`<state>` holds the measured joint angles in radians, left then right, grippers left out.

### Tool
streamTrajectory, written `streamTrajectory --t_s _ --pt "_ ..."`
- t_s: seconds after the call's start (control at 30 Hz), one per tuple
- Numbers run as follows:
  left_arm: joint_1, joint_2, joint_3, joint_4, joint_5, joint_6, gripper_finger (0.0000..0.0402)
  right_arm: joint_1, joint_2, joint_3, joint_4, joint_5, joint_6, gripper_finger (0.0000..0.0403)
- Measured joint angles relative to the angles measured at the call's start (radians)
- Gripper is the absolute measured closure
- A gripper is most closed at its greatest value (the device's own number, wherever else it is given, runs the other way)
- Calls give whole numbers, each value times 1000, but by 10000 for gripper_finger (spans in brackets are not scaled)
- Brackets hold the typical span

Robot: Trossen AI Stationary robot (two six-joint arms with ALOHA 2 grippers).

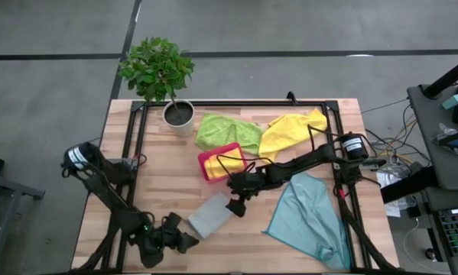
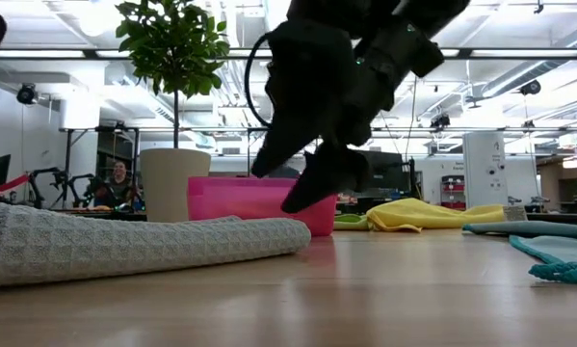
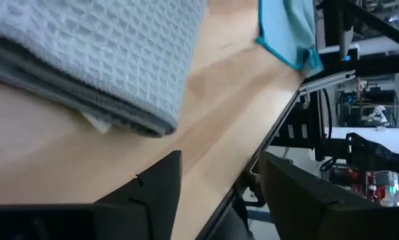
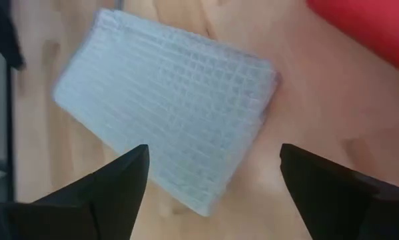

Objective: Fold microfiber towels
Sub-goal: Put the folded gray towel into the pink bin

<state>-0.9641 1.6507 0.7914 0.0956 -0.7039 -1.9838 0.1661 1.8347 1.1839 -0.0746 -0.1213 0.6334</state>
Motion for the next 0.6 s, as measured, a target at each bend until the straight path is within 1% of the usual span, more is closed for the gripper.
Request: streamTrajectory --t_s 0.13,0.3,0.37,0.6 --pt "0 9 2 3 17 -31 185 -1 0 -33 12 14 14 78" --pt "17 27 -13 -17 17 -143 152 -1 1 -72 82 17 20 78" --pt "24 44 -13 -14 17 -178 147 0 2 -90 116 17 20 78" --pt "89 124 5 5 25 -219 146 10 3 -110 117 19 -3 78"
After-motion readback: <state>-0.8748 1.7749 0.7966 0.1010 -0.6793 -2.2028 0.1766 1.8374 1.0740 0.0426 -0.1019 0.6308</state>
